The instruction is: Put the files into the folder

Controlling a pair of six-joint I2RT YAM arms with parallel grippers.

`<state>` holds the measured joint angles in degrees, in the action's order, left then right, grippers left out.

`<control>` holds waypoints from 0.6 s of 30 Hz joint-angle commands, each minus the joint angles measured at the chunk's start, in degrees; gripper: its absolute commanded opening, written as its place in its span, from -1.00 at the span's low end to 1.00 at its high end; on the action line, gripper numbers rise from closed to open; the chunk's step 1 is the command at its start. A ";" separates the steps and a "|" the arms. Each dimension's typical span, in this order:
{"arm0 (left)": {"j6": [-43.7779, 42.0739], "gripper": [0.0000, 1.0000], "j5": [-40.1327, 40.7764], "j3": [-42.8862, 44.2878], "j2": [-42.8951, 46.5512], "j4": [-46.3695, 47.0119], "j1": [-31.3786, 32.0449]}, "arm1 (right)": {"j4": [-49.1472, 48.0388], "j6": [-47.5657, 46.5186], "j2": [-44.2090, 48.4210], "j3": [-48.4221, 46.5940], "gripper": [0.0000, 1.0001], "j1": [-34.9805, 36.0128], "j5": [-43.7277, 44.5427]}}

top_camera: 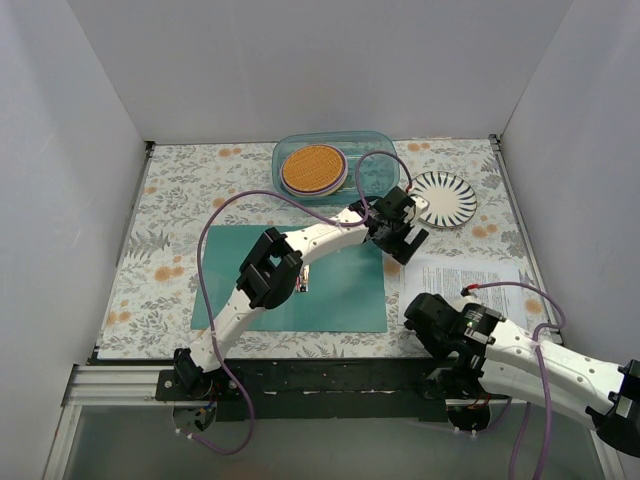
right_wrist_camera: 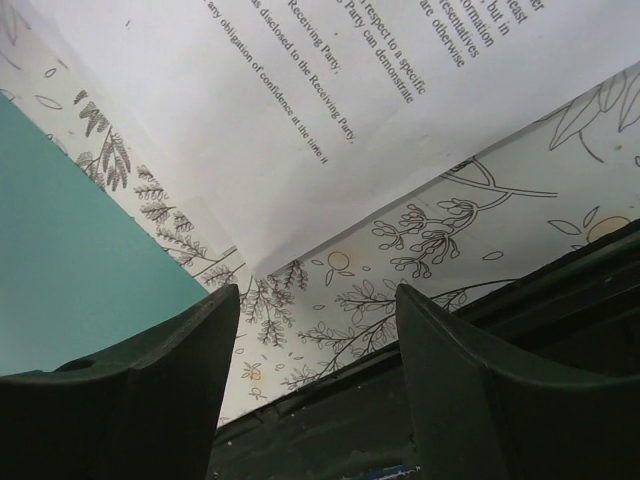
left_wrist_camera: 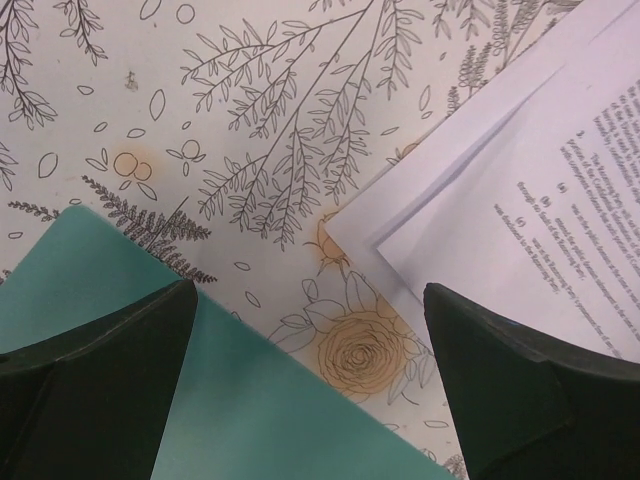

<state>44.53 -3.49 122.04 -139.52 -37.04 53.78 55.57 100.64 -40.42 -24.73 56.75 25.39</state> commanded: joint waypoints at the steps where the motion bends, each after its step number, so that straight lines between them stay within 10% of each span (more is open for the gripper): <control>1: -0.85 0.96 1.55 1.80 -1.27 0.56 0.10 | 1.65 3.24 -0.45 0.12 0.42 0.38 2.38; 18: -4.37 0.96 9.73 -3.74 -1.19 -2.34 0.80 | -3.71 6.94 -3.79 4.51 0.28 0.29 6.60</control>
<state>41.06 4.25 121.40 -141.14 -36.32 54.52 50.54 104.88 -43.29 -22.20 56.75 29.82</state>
